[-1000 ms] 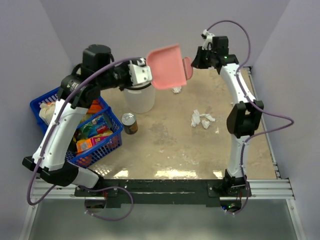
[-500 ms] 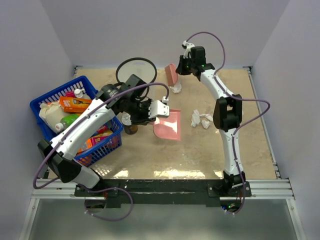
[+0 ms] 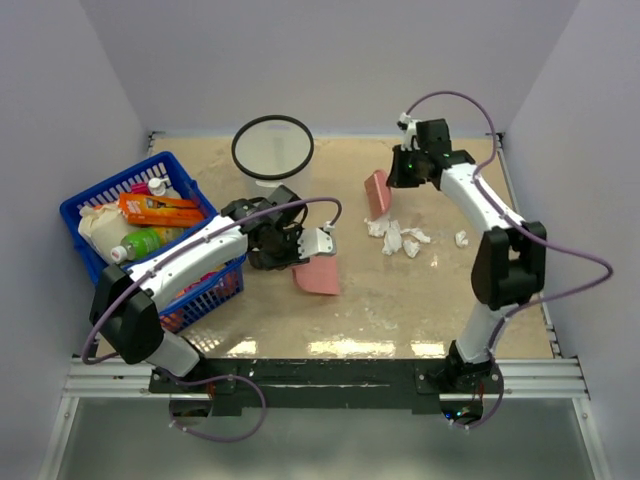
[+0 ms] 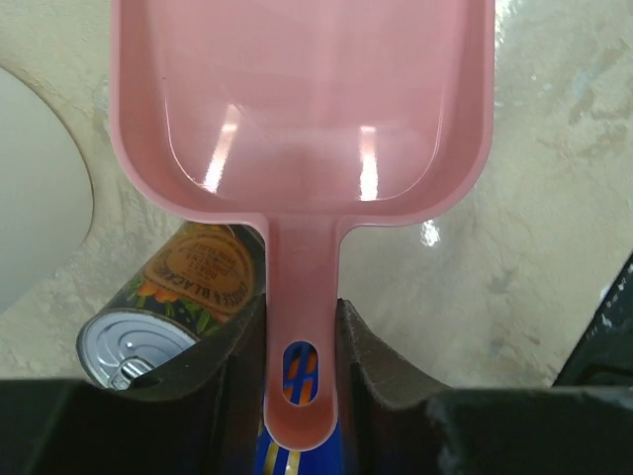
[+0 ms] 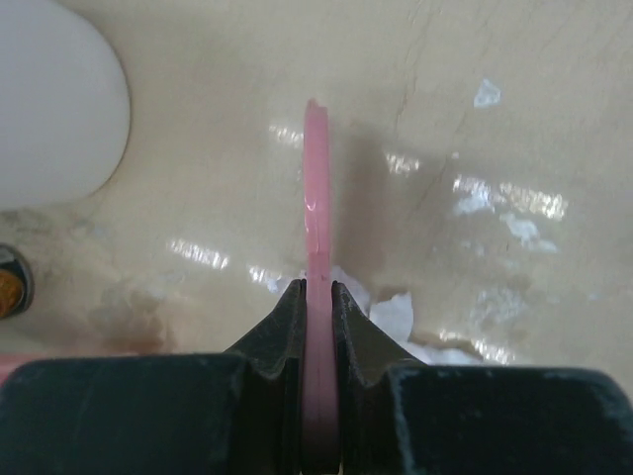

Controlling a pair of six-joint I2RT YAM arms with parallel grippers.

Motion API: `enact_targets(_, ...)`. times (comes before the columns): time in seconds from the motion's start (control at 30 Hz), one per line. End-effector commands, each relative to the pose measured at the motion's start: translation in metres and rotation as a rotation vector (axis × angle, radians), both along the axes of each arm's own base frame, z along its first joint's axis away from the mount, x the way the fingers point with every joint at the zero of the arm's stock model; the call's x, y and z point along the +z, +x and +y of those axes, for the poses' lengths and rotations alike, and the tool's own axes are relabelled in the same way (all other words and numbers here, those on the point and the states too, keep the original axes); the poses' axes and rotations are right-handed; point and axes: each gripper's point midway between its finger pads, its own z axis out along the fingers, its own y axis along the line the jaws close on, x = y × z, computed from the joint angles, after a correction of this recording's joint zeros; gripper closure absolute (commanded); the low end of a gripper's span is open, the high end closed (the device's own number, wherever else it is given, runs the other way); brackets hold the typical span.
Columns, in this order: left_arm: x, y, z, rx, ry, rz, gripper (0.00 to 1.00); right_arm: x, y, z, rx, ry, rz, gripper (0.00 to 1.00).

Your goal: Sweep away the paper scraps from the table

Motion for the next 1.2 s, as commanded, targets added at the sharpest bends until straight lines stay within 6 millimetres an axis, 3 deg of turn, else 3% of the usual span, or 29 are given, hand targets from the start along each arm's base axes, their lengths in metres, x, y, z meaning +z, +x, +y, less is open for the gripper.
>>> enact_targets(0.0, -0.011, 0.015, -0.012, 0.077, -0.059, -0.051, 1.00, 0.071, -0.040, 0.003, 0.079, 0.061, -0.137, 1.00)
enact_targets(0.03, -0.016, 0.016, -0.012, 0.083, -0.051, -0.044, 1.00, 0.095, -0.043, 0.002, 0.090, 0.068, -0.203, 1.00)
enact_targets(0.1, -0.026, 0.018, -0.015, 0.103, -0.049, -0.024, 1.00, 0.115, -0.043, -0.002, 0.068, 0.057, -0.255, 1.00)
enact_targets(0.17, -0.030, 0.019, -0.022, 0.107, -0.068, -0.014, 1.00, 0.121, -0.043, -0.010, 0.059, 0.011, -0.290, 1.00)
enact_targets(0.3, -0.043, 0.025, -0.033, 0.162, -0.089, 0.020, 1.00, 0.103, -0.035, -0.059, -0.071, -0.243, -0.297, 1.00)
enact_targets(0.43, -0.052, 0.032, -0.041, 0.202, -0.104, 0.033, 0.99, 0.090, -0.040, -0.074, -0.091, -0.318, -0.260, 1.00)
enact_targets(0.57, -0.058, 0.039, -0.050, 0.207, -0.131, 0.029, 0.92, 0.076, -0.042, -0.070, -0.069, -0.317, -0.224, 1.00)
enact_targets(0.87, -0.062, 0.046, -0.062, 0.212, -0.144, 0.053, 0.93, 0.038, -0.033, -0.062, -0.047, -0.310, -0.145, 1.00)
enact_targets(0.93, -0.062, 0.046, -0.065, 0.210, -0.150, 0.058, 0.94, 0.035, -0.030, -0.056, -0.032, -0.291, -0.141, 1.00)
enact_targets(1.07, -0.066, 0.050, -0.070, 0.216, -0.147, 0.078, 0.97, 0.009, -0.029, -0.044, -0.010, -0.251, -0.079, 1.00)
enact_targets(1.17, -0.071, 0.051, -0.073, 0.225, -0.135, 0.104, 0.99, 0.000, -0.031, -0.023, 0.038, -0.174, -0.050, 1.00)
